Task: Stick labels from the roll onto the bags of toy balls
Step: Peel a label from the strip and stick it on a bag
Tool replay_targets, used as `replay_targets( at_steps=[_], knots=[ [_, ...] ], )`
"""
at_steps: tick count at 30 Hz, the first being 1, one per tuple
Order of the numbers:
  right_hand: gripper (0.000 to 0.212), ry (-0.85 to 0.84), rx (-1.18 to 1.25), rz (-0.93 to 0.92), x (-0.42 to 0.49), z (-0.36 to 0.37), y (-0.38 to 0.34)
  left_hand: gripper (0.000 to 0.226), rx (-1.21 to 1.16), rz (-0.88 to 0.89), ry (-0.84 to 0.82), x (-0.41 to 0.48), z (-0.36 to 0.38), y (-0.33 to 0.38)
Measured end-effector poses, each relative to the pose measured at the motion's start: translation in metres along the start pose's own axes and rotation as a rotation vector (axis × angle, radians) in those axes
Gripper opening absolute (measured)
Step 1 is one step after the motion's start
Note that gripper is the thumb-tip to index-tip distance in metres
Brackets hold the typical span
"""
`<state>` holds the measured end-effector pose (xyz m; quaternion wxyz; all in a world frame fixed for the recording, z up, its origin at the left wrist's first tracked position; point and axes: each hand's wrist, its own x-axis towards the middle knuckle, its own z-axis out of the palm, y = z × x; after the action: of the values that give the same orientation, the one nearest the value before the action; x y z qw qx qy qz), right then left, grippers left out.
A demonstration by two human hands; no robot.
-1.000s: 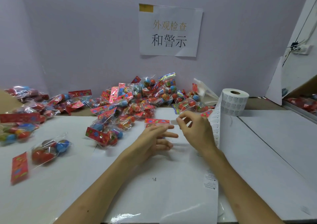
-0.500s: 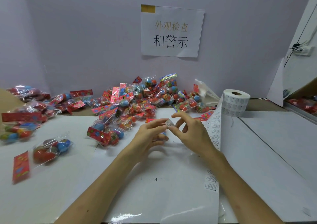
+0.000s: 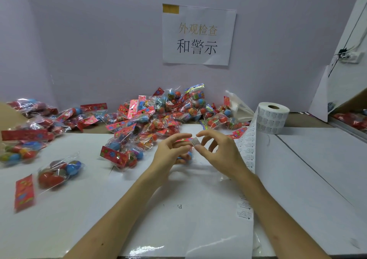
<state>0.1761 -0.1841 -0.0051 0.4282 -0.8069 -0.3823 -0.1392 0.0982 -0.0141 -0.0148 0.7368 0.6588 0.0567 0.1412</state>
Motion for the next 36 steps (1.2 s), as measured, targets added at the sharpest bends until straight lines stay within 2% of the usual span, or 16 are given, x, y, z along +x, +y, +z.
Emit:
replay_targets(
  at_steps=[4,9,12,15,18,20,23,25,28,30,33,36],
  knots=[
    [0.007,0.067,0.023,-0.025,0.001,0.002,0.001,0.034,0.064,0.023,-0.013,0.0,0.001,-0.001],
    [0.01,0.073,0.011,-0.036,0.002,0.002,0.001,0.034,0.06,0.01,-0.004,-0.001,0.0,-0.001],
    [0.01,0.067,0.008,-0.056,0.002,0.003,0.001,0.043,0.029,0.024,0.008,-0.001,0.0,-0.001],
    [0.01,0.067,0.024,-0.056,0.002,0.004,0.0,0.054,0.022,0.054,0.114,-0.001,0.0,0.002],
    [0.009,0.054,0.109,-0.008,0.002,0.004,-0.001,0.052,0.254,0.131,0.321,0.002,-0.005,0.001],
    [0.026,-0.004,0.116,0.072,0.002,0.004,-0.001,0.042,0.45,0.172,0.424,0.004,-0.01,-0.002],
    [0.056,-0.142,0.055,0.19,0.001,0.005,0.0,0.024,0.769,0.143,0.446,0.007,-0.018,-0.009],
    [0.071,-0.238,0.014,0.237,-0.001,0.006,-0.001,0.035,0.906,0.054,0.433,0.007,-0.021,-0.01],
    [0.08,-0.301,0.008,0.259,-0.003,0.007,-0.004,0.047,1.052,-0.067,0.389,0.007,-0.021,-0.009],
    [0.081,-0.297,0.053,0.274,-0.003,0.008,-0.006,0.046,1.028,-0.086,0.344,0.007,-0.019,-0.008],
    [0.08,-0.266,0.103,0.29,-0.001,0.008,-0.007,0.044,0.724,-0.042,0.302,0.006,-0.017,-0.008],
    [0.077,-0.238,0.164,0.289,0.0,0.007,-0.008,0.051,0.436,-0.031,0.296,0.005,-0.016,-0.002]
  ],
)
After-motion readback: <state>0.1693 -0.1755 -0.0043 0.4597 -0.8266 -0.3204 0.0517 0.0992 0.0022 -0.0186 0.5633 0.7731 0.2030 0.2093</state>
